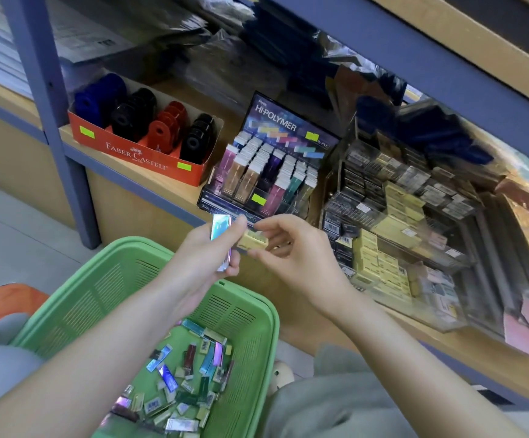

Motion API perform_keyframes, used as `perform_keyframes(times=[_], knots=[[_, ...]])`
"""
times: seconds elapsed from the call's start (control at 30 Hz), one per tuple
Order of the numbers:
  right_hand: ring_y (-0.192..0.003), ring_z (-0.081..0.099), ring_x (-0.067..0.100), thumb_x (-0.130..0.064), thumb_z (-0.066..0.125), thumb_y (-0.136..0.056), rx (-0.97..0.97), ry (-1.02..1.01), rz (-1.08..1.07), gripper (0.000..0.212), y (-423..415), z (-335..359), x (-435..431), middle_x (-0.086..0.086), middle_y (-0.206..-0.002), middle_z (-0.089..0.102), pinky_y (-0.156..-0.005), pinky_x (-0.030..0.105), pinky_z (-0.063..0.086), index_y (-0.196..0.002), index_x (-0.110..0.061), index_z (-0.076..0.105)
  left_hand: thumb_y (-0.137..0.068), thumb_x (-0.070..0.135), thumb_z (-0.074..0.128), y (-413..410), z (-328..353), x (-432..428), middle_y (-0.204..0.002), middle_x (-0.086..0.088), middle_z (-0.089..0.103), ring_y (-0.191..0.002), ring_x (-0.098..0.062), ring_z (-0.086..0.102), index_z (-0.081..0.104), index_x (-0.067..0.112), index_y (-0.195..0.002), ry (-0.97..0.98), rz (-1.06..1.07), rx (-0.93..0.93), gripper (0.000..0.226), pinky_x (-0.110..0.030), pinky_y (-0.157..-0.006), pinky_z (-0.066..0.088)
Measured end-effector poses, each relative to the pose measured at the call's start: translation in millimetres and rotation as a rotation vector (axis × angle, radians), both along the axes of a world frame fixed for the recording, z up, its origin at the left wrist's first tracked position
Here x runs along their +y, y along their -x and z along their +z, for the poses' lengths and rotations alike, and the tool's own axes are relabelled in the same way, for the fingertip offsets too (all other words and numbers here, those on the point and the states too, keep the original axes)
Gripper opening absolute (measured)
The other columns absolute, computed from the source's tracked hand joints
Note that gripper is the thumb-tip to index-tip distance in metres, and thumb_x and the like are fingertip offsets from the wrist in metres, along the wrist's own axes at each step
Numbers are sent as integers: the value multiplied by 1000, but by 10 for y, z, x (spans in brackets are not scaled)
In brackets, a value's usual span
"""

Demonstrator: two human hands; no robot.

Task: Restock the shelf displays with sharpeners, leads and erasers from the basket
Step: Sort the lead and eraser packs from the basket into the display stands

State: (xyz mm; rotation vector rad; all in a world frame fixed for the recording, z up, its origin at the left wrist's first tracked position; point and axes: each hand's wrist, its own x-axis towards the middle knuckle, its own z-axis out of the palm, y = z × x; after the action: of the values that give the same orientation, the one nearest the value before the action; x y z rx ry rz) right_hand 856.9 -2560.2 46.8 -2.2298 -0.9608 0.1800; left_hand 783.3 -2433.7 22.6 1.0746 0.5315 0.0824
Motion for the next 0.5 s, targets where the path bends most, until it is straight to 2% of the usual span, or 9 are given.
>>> perform_keyframes(times=[0.07,0.17,0.23,0.3,0.43,0.5], knots=[[-82,57,0,-11,77,-77,-34,-48,-38,24,4,1,-38,-15,-86,58,-69,15,51,-93,-23,64,-92,34,55,18,38,3,-58,4,60,-49,-7,45,61,5,-100,77,-21,-15,30,-17,-46,42],[-80,57,5,-9,75,-78,-127,-86,-48,20,26,-7,-93,-11,-85,57,-66,14,48,-86,-22,62,-90,29,58,48,66,3,-69,3,68,-50,-7,44,64,8,-98,63,-110,-26,23,-15,-43,41],[-79,57,5,-11,74,-79,-153,-86,-24,18,45,-3,-123,-7,-87,60,-66,11,46,-87,-19,62,-89,26,61,66,74,-10,-67,4,67,-50,-6,43,64,10,-96,23,-153,-35,18,-15,-45,38],[-79,59,4,-15,74,-81,-120,-75,-14,15,62,17,-153,-8,-87,63,-67,9,45,-89,-20,63,-89,26,61,72,75,-20,-58,8,62,-50,-6,41,63,11,-93,-14,-170,-35,15,-15,-47,37],[-80,61,3,-20,73,-82,-70,-77,-13,16,116,58,-215,-14,-84,67,-69,13,48,-90,-29,62,-80,36,65,86,55,-52,-60,4,56,-50,-7,40,62,9,-94,-47,-206,-58,31,-17,-48,37],[-80,61,3,-18,73,-82,-108,-54,-1,14,142,67,-264,-14,-85,66,-70,16,49,-90,-24,64,-80,35,66,109,48,-97,-58,4,54,-49,-6,39,62,7,-96,-97,-226,-69,33,-17,-48,35]])
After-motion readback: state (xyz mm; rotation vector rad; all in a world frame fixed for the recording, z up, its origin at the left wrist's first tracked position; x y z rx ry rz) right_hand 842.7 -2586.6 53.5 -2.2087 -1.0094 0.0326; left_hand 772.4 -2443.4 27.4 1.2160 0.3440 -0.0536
